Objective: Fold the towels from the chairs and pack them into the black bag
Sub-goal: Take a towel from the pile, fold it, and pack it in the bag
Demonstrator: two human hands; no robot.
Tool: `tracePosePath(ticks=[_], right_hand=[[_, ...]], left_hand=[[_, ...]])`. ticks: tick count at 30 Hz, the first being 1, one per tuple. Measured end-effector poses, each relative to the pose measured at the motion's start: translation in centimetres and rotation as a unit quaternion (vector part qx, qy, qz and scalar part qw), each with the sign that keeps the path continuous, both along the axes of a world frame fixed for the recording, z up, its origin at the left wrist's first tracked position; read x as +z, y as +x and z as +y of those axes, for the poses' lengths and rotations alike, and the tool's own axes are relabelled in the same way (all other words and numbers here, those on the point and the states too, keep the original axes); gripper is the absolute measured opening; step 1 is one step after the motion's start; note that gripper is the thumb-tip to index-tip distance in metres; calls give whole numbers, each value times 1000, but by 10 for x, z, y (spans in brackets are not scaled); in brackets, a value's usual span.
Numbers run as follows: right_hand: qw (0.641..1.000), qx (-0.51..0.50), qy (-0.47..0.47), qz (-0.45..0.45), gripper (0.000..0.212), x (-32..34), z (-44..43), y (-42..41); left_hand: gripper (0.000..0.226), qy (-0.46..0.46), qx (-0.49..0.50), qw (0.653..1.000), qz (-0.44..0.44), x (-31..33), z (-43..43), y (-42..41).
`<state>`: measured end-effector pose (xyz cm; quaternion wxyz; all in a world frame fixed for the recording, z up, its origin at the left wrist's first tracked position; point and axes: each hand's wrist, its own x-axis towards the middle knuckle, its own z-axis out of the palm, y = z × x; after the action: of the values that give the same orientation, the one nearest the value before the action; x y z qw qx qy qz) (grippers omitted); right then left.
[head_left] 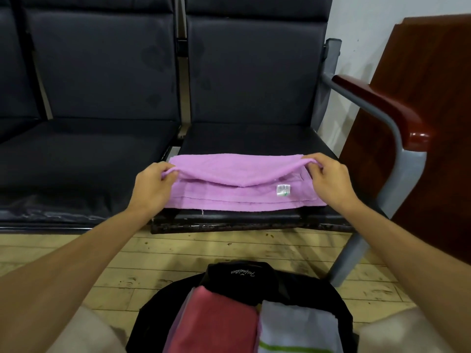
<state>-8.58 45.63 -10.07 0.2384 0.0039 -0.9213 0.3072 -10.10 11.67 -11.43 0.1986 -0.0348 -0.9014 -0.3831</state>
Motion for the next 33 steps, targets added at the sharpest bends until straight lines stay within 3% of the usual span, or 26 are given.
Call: tracePosePath(ticks=[8, 14, 17, 20, 25, 27, 31, 33], right_hand=[[976, 100, 172, -87, 29, 5, 22, 29], [954, 109, 212, -182, 31, 4, 32, 38], [953, 110, 181, -217, 31, 0, 27, 37], [964, 84, 145, -205, 33, 0, 22, 31], [981, 1, 129, -145, 21, -13, 16, 14], [982, -57, 108, -146, 18, -19, 14, 6], [954, -169, 105, -224, 48, -29, 12, -6], [935, -197, 137, -262, 66, -28, 8, -10]], left_hand=[[13, -25, -13, 998, -50, 7, -13, 18], [13, -71, -30, 990, -118, 11, -15, 25], [19, -110, -46, 982, -146, 4, -13, 24], [32, -120, -12, 984, -129, 3, -9, 21], [25, -76, 62, 981, -165, -8, -8, -1], [42, -50, 81, 975, -200, -14, -4, -11], [76, -37, 140, 951, -273, -19, 3, -26], [73, -17, 124, 946, -300, -22, -2, -33]])
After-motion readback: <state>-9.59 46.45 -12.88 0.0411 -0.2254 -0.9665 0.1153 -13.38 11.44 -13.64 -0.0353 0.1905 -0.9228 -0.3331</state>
